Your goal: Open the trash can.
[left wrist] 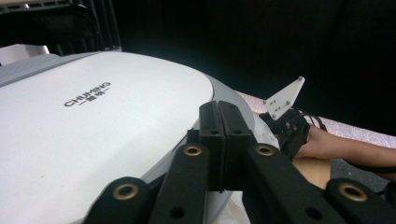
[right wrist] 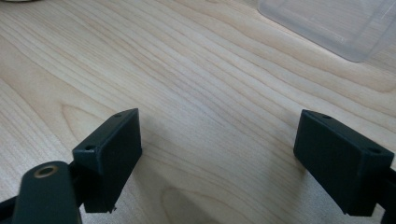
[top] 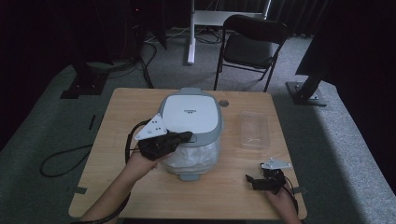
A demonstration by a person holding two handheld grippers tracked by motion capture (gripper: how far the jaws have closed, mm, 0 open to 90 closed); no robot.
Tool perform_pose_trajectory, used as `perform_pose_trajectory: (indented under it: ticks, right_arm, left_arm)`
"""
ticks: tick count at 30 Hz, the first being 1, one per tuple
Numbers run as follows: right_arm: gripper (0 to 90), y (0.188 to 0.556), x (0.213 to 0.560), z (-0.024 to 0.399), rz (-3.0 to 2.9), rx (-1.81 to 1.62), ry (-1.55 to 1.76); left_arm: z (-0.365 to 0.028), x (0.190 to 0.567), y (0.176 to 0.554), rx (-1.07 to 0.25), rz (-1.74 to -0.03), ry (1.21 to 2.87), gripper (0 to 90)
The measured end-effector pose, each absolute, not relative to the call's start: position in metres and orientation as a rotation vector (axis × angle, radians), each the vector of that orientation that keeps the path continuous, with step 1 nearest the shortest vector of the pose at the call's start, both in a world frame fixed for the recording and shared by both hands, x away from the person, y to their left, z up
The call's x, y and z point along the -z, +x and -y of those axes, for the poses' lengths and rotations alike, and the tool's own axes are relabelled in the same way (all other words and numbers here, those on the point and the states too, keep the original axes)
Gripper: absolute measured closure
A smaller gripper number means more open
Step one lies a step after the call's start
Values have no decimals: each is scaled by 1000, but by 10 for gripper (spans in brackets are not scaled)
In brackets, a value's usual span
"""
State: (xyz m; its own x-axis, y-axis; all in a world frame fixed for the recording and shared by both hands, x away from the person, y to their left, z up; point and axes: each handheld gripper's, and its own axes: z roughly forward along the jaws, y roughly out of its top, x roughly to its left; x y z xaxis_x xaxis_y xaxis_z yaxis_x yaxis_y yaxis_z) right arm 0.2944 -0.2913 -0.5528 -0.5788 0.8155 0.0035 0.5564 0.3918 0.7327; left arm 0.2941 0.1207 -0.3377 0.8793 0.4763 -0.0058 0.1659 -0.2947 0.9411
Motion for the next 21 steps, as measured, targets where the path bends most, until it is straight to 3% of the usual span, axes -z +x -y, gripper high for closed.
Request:
perform_pose_trajectory:
  ticks: [21]
  right_arm:
    - [145,294,553,291,-2298,-1004,1190]
  left_arm:
    - [-117,344,294,-334,-436,1903,900]
